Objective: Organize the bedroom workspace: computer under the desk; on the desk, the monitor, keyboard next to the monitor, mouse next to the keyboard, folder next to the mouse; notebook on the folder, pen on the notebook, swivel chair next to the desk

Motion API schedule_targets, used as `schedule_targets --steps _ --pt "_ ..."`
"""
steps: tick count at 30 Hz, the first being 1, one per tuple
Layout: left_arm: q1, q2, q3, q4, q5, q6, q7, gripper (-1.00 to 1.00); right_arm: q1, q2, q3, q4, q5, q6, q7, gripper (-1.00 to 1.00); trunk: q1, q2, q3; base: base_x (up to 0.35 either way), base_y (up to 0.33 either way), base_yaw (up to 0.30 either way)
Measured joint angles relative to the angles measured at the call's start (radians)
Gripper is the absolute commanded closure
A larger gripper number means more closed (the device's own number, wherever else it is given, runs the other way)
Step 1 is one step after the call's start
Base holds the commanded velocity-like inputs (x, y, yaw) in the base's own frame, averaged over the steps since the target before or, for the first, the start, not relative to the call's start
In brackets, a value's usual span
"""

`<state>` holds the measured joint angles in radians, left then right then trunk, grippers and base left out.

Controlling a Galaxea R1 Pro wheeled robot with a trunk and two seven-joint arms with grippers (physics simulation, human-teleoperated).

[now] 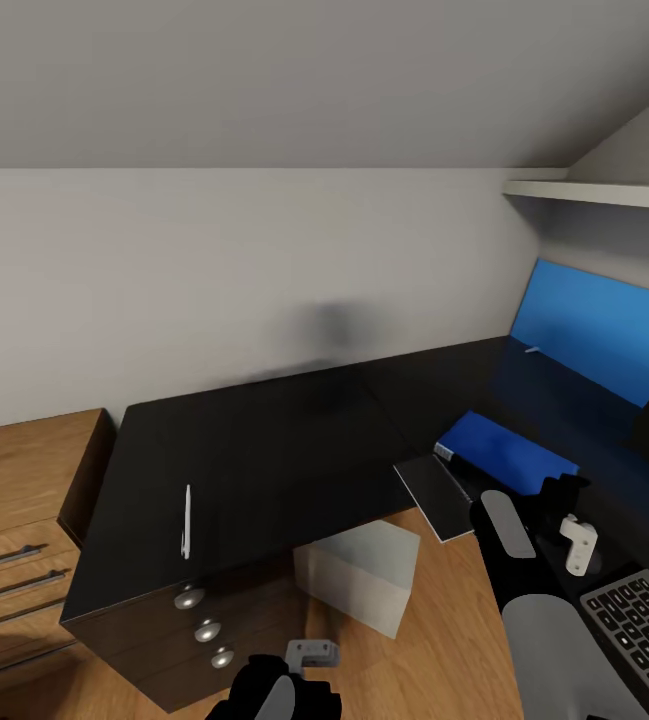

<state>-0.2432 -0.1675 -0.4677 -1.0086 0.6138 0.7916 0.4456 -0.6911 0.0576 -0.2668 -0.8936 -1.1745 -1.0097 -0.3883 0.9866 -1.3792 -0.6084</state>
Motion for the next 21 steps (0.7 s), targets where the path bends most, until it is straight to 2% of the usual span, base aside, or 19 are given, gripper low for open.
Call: schedule_targets --steps 21 --pt "0.000 0.001 0.000 0.000 0.000 -0.001 0.001 -1.00 0.000 0.001 0.001 -0.001 0.001 0.000 0.002 -1.00 0.000 0.000 0.000 0.000 0.000 0.000"
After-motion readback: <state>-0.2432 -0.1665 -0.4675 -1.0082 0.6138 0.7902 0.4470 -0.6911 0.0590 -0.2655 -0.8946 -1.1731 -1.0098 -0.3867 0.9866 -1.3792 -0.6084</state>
